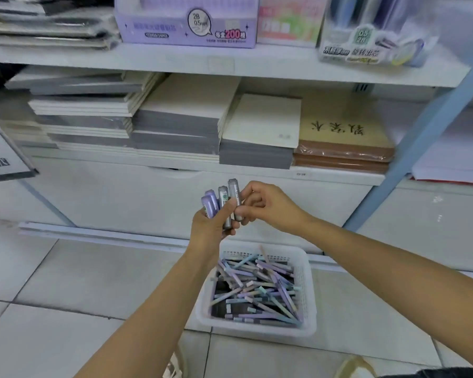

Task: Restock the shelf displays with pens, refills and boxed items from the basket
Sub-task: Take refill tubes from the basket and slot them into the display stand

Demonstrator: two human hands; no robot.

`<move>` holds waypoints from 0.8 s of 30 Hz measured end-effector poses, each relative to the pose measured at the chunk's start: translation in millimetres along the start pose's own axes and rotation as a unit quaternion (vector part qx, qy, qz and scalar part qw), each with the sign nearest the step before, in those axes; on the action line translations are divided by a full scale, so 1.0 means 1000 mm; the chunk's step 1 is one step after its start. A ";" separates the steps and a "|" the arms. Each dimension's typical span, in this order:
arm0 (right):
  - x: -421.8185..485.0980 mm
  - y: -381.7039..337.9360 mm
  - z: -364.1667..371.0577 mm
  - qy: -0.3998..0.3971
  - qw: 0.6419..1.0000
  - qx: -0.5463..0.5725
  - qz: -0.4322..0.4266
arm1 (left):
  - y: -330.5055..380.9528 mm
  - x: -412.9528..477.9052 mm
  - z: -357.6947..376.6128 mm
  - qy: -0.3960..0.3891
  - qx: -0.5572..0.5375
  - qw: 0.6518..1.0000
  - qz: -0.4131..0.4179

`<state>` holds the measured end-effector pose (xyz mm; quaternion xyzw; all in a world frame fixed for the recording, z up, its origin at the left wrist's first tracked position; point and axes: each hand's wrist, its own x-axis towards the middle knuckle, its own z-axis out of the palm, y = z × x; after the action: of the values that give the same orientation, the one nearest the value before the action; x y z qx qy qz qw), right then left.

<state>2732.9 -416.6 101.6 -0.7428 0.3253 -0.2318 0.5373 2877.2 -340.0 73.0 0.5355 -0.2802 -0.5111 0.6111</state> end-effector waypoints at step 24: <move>-0.041 -0.228 -0.175 0.345 0.893 -0.190 -0.217 | 0.211 -0.017 0.118 -0.169 0.015 0.982 0.077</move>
<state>2637.0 -452.2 373.7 -0.7561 0.3589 -0.5181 0.1760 2834.6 -387.7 306.7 0.4274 -0.4279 -0.5415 0.5840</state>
